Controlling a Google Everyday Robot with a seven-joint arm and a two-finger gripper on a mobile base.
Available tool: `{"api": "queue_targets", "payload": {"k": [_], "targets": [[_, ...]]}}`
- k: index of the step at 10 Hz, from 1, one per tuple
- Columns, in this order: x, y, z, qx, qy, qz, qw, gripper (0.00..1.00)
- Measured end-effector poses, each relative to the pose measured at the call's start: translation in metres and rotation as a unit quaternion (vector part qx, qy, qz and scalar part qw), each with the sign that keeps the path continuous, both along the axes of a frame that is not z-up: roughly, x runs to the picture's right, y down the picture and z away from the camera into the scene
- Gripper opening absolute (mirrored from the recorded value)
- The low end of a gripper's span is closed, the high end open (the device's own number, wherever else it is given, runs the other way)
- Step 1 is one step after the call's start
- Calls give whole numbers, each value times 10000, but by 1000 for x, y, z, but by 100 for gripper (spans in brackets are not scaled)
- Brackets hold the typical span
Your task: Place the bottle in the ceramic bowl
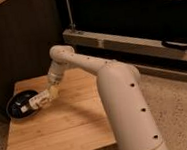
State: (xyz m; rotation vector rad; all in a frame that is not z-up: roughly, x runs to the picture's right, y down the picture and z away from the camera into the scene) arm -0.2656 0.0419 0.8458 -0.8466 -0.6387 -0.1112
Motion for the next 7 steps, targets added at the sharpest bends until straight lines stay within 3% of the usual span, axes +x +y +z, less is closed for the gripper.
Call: {"api": "queue_targets", "payload": {"k": [4, 7], "targets": [[-26, 10, 23, -101, -130, -33, 9999, 0], [-42, -2, 25, -51, -200, -131, 9997, 0]]}}
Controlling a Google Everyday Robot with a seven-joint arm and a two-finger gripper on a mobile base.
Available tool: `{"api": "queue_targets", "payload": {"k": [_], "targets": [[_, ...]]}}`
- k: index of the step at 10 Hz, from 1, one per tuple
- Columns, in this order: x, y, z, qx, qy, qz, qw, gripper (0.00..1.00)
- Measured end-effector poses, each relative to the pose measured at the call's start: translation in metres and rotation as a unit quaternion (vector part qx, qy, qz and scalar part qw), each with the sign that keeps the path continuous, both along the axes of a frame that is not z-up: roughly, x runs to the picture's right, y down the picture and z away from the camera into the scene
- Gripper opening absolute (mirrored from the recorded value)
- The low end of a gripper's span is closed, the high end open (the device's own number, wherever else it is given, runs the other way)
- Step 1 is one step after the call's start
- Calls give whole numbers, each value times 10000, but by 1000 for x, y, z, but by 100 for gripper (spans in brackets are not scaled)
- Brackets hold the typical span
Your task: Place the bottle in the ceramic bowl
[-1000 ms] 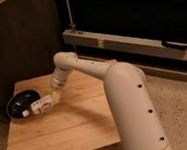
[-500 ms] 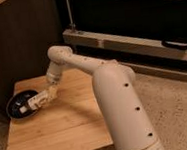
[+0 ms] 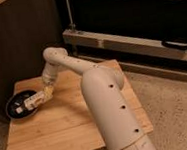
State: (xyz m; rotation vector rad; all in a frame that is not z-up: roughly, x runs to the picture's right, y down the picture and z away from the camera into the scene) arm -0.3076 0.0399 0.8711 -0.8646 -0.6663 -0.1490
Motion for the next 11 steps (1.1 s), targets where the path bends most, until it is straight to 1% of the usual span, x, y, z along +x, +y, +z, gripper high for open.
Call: {"api": "queue_targets", "payload": {"k": [1, 3, 5, 6, 7, 9, 11], "targets": [[-9, -3, -1, 16, -44, -54, 10000, 0], [-19, -8, -1, 17, -94, -112, 9999, 0], [-32, -5, 0, -25, -188, -168, 9997, 0], [-35, -2, 1, -60, -252, -173, 9995, 5], [-36, 0, 2, -106, -338, -142, 9993, 17], [-41, 2, 0, -151, -479, -116, 9987, 34], [-43, 4, -1, -179, -588, -50, 9981, 55]]}}
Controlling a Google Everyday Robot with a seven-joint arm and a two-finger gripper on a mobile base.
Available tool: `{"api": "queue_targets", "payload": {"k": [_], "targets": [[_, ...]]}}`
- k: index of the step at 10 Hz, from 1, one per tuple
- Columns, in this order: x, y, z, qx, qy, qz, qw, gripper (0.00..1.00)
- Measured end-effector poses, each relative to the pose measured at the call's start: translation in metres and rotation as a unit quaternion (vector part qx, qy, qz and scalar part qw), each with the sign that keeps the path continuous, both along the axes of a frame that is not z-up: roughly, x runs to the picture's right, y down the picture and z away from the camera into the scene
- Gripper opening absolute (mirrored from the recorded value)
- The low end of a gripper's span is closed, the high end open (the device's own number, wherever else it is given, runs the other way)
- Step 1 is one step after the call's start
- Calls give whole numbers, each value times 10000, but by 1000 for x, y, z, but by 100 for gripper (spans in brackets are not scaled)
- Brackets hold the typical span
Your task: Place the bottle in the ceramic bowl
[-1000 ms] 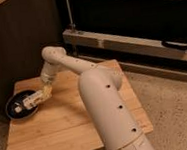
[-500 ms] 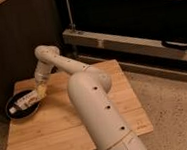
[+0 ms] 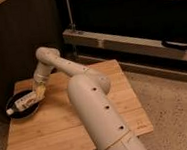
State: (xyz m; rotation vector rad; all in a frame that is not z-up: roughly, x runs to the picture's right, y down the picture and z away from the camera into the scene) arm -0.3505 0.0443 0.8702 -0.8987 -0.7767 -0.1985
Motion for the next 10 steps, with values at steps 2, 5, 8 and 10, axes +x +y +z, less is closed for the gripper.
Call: {"api": "queue_targets", "payload": {"k": [2, 5, 8, 10], "targets": [[-1, 0, -1, -1, -52, 37, 10000, 74], [4, 0, -5, 24, -83, 94, 9999, 80], [16, -2, -5, 94, -132, 289, 9995, 80], [12, 0, -7, 84, -162, 270, 9995, 80]]}}
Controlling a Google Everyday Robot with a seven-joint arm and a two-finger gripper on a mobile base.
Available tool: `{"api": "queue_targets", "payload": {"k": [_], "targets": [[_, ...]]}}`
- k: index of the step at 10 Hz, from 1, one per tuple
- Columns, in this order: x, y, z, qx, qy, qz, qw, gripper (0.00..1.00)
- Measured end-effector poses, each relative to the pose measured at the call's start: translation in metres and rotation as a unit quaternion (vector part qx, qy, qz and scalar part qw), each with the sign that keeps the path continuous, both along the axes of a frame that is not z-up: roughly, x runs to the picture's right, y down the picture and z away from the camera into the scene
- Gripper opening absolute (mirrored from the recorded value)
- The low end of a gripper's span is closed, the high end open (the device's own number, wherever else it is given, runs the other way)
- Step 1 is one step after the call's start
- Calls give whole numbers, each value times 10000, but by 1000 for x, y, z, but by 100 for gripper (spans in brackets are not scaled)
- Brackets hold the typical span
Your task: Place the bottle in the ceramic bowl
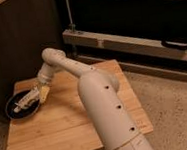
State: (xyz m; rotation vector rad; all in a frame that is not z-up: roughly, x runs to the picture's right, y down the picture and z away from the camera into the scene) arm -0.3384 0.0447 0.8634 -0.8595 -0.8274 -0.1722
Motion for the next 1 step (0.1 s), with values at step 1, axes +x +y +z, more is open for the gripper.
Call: {"api": "queue_targets", "payload": {"k": [1], "targets": [[1, -1, 0, 7, 6, 9, 10000, 80]]}}
